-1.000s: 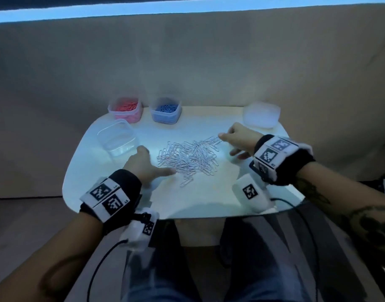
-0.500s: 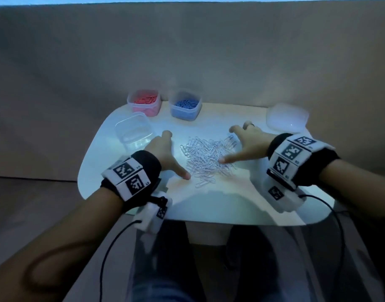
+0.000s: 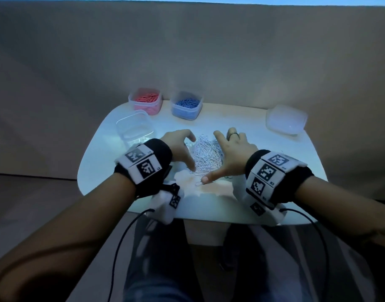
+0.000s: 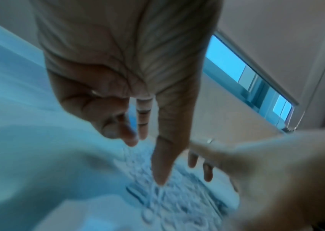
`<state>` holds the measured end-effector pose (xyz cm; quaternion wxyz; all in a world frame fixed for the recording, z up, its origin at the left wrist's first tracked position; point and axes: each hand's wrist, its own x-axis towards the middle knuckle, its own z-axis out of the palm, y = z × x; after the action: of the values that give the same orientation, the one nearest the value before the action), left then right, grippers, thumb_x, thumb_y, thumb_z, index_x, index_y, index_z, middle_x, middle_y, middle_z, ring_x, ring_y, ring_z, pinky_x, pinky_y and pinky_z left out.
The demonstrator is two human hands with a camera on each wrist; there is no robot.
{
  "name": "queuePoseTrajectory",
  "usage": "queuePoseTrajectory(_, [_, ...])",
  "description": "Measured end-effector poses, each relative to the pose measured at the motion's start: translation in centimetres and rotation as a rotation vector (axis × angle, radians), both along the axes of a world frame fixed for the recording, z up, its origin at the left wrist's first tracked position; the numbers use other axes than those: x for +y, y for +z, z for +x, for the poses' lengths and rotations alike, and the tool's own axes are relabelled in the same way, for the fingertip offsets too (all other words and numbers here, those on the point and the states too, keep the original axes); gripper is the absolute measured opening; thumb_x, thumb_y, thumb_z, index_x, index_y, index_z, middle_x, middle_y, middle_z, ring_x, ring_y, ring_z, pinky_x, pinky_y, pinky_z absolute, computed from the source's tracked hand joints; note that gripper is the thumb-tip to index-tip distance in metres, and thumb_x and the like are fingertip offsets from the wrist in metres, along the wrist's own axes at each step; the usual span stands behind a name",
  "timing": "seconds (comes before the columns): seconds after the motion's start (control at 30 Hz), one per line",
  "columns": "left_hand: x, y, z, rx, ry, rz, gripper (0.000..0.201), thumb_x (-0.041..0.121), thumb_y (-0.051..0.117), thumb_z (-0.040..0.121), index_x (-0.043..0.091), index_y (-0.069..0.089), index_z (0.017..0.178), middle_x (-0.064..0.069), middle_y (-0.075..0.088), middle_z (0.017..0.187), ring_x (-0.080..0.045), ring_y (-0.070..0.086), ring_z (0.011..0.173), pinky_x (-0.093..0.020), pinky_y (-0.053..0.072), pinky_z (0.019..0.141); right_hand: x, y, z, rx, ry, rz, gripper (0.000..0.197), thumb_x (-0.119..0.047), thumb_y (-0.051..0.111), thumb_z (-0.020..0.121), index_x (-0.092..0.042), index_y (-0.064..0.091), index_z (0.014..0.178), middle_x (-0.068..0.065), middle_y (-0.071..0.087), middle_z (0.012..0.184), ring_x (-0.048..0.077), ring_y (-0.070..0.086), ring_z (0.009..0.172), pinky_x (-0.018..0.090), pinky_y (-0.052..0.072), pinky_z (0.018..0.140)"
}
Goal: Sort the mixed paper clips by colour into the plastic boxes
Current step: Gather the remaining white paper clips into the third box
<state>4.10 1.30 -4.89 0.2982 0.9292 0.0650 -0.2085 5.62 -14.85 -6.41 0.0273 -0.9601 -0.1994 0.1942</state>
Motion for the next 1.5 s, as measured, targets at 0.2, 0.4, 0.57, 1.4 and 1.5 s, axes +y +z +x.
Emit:
queuePoseTrajectory(0.2, [4.2, 2.9, -2.1, -0.471, 0.254, 0.119, 0.056, 0.023, 0.082, 0.066, 0.014, 0.055, 0.114, -0.003, 0.050, 0.095, -0.017, 0.048, 0.086, -0.022, 0.037, 0.073, 0.1, -0.5, 1.0, -0.014, 0.157, -0.037, 0.108, -0.083, 0.053, 0.057, -0.034, 0.011, 0.143, 0.008, 0.021, 0.143, 0.034, 0.035, 0.125, 0.045, 0.044, 0.093])
queuePoseTrajectory(0.4, [8.0, 2.9, -1.5, -0.285, 0.338, 0.471, 0.115, 0.043, 0.086, 0.053, 0.021, 0.021, 0.145, -0.013, 0.022, 0.146, -0.032, 0.021, 0.134, -0.050, 0.029, 0.104, 1.1, -0.8, 1.1, -0.061, 0.242, -0.013, 0.076, -0.069, 0.047, 0.079, -0.024, 0.025, 0.135, 0.013, 0.028, 0.134, 0.034, 0.053, 0.104, 0.037, 0.045, 0.083])
queuePoseTrajectory(0.57, [8.6, 1.2, -0.7, -0.165, 0.369, 0.357, 0.122, 0.035, 0.086, 0.058, 0.015, 0.007, 0.149, -0.014, 0.029, 0.148, -0.035, 0.022, 0.137, -0.051, 0.029, 0.107, 1.1, -1.3, 0.6, -0.133, 0.306, -0.012, 0.051, -0.049, 0.039, 0.093, -0.016, 0.030, 0.131, 0.013, 0.034, 0.131, 0.033, 0.054, 0.102, 0.034, 0.040, 0.072])
queuePoseTrajectory(1.4, [4.2, 0.8, -2.5, -0.304, 0.287, 0.302, 0.085, 0.028, 0.082, 0.063, 0.007, 0.037, 0.132, -0.015, 0.039, 0.129, -0.030, 0.034, 0.124, -0.037, 0.037, 0.096, 1.1, -1.2, 1.3, -0.189, 0.289, -0.008, 0.028, 0.000, 0.035, 0.092, -0.001, 0.036, 0.121, 0.018, 0.041, 0.117, 0.028, 0.043, 0.065, 0.034, 0.033, 0.057])
queuePoseTrajectory(1.5, [4.0, 0.6, -2.4, -0.295, 0.284, 0.293, 0.086, 0.029, 0.083, 0.062, 0.007, 0.037, 0.132, -0.014, 0.039, 0.129, -0.029, 0.034, 0.124, -0.037, 0.037, 0.097, 0.9, -1.5, 1.9, -0.144, 0.237, 0.063, 0.024, 0.000, 0.037, 0.093, -0.001, 0.037, 0.117, 0.018, 0.042, 0.114, 0.030, 0.047, 0.068, 0.037, 0.041, 0.062])
